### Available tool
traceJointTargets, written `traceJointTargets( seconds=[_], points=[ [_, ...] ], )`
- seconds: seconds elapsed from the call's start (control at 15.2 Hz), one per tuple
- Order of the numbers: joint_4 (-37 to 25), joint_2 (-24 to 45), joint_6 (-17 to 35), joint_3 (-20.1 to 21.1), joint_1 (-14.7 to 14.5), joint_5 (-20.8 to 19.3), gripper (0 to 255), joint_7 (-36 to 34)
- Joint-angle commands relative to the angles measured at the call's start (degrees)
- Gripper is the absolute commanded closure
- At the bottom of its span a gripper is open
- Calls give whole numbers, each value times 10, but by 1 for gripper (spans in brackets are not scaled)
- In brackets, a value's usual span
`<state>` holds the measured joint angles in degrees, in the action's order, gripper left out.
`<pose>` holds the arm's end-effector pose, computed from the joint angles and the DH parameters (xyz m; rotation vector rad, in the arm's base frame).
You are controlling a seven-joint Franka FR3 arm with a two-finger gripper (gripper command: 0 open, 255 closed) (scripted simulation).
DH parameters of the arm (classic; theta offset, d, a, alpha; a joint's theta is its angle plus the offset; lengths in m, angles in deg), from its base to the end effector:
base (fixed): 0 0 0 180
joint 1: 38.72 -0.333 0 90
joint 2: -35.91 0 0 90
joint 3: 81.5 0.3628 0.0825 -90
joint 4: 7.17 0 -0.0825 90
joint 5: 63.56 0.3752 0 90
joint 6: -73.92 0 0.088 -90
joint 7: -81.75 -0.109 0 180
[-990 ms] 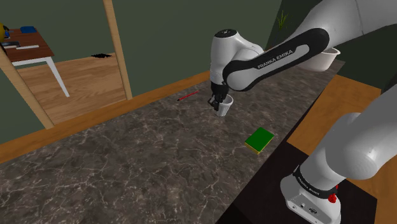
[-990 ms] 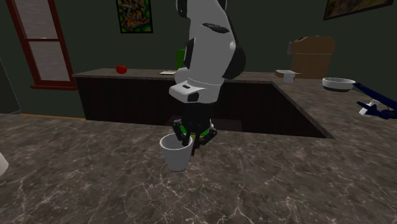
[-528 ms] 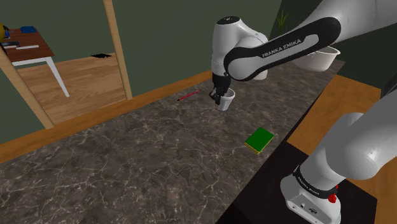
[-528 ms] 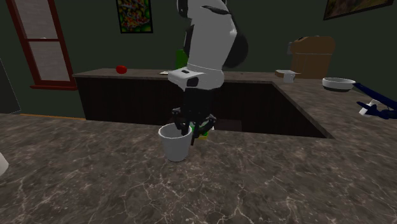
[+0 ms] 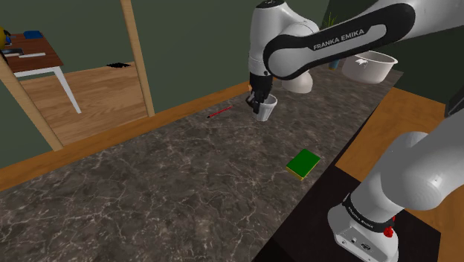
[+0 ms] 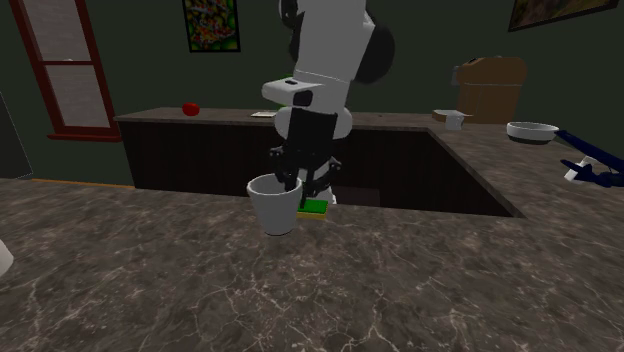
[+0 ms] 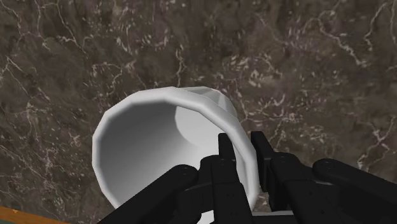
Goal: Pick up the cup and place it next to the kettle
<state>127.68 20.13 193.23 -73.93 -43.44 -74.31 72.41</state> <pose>0.4293 0.0870 0.4858 2.9381 0.2040 0.0549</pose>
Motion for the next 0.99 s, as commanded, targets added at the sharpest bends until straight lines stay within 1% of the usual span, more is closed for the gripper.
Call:
traceJointTargets(
  seconds=[0.0,0.92],
  points=[
    [-10,-6,-16,-1,0,2,255,4],
    [-97,-29,-124,-2,-2,13,255,26]
  ],
)
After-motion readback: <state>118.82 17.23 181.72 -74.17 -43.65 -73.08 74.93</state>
